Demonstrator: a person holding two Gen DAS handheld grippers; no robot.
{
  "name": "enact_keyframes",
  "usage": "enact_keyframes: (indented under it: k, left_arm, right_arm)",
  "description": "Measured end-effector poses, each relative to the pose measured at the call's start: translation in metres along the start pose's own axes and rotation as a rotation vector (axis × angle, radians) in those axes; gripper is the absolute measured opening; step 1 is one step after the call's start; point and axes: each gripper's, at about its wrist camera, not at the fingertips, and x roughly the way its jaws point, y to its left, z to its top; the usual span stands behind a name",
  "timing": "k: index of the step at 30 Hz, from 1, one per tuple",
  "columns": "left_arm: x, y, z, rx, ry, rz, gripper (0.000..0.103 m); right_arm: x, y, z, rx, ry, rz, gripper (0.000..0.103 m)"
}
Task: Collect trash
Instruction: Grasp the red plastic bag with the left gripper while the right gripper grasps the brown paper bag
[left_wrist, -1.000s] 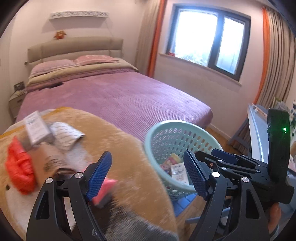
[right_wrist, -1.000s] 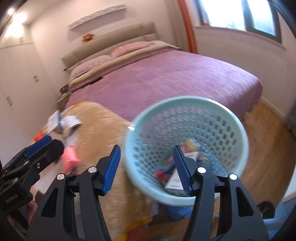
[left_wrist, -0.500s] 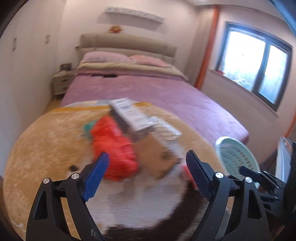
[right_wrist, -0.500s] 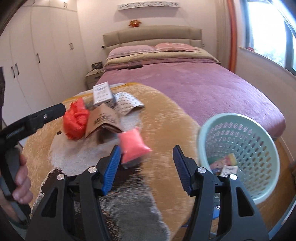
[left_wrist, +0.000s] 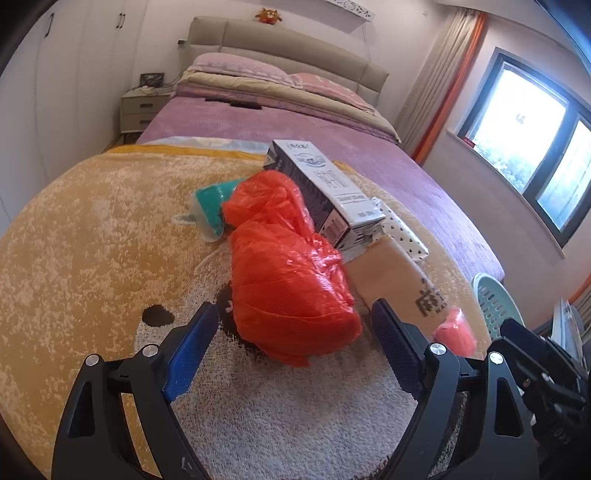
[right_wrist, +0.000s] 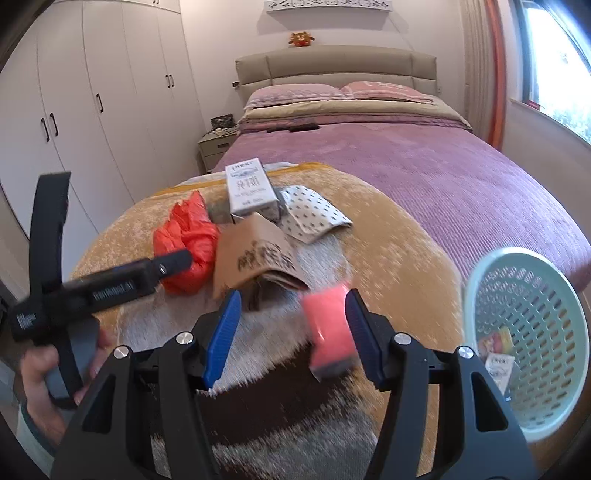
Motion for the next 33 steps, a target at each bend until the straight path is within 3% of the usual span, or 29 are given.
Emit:
enact_keyframes:
  k: [3,5,11,19,26,30,33]
  left_arm:
    - [0.006,0.001,-0.001,0.001,0.008,0.006,0.075]
    - [0.008,0.003,-0.002,0.000,0.011,0.003,0.064]
    - [0.006,0.012,-0.007,-0.035,-0.016,-0.026,0.051]
    - [-0.007,0.020,-0.013,-0.086,-0.085,0.004,0.048]
    - [-0.013,0.027,-0.013,-0.121,-0.106,-0.017,0.048]
    - [-0.015,0.029,-0.013,-0.124,-0.110,-0.022,0.048]
    - [-0.015,0.026,-0.014,-0.113,-0.115,-0.019,0.048]
  right_arm:
    - [0.014,0.004,0.009,0.007,0.019,0.029,0.055]
    - [0.023,0.006,0.011,0.010,0.032,0.038,0.055]
    - [0.043,0.010,0.014,0.020,0.043,0.056,0.055]
    - [0.060,0.010,0.011,0.037,0.048,0.059,0.055]
    - [0.068,0.013,0.013,0.029,0.060,0.023,0.054]
    - [0.073,0.013,0.012,0.021,0.083,0.036,0.034]
    - [0.072,0.014,0.012,0.019,0.082,0.031,0.027]
